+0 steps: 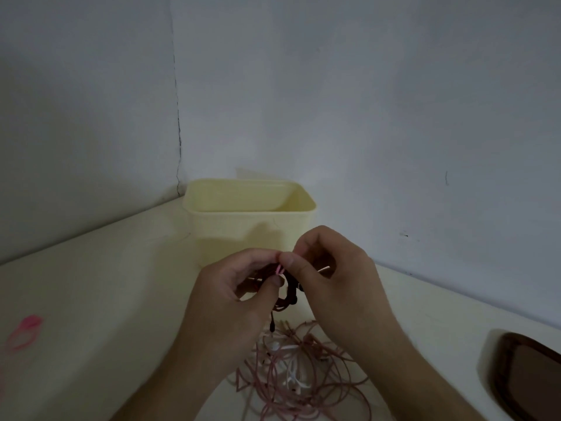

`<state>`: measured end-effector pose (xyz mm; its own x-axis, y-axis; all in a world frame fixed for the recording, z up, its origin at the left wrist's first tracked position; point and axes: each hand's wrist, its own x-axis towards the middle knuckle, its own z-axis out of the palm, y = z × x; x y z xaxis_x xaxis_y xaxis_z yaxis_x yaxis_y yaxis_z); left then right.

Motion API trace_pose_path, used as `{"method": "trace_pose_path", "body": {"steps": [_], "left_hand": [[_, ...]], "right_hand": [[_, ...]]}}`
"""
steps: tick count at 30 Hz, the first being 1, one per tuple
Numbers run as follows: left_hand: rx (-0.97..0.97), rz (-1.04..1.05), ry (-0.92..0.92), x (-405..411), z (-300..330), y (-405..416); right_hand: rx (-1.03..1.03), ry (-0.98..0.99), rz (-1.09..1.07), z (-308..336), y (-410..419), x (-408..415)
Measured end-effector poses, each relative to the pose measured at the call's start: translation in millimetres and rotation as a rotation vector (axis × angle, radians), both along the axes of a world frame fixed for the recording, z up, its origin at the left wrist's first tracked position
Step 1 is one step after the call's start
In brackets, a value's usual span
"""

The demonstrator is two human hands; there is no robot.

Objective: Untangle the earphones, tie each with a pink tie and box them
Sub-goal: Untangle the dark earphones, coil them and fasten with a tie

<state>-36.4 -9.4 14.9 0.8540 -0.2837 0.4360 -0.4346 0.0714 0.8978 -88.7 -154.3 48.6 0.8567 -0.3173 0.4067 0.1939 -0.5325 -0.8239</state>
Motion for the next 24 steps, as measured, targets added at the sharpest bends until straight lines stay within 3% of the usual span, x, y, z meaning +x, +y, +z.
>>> {"method": "trace_pose_path", "body": {"steps": [10,14,16,20,24], "left_hand": [[-0.025,-0.061,0.073,-2,4,1],[-0.122,-0.070,0.207,3,15,6],[0.016,0.110,0.201,21,19,8],[0.475,0.344,0.114,61,24,14],[0.619,0.418,0.095,82,23,14]], "right_hand": [[-0.034,0.041,0.000,-1,-6,2],[-0.003,0.063,-0.057,2,-6,1],[-0.003,0.064,-0.101,5,-6,0],[0.025,0.084,-0.107,11,-9,-1],[0.240,0.134,-0.022,15,-11,-3]]}}
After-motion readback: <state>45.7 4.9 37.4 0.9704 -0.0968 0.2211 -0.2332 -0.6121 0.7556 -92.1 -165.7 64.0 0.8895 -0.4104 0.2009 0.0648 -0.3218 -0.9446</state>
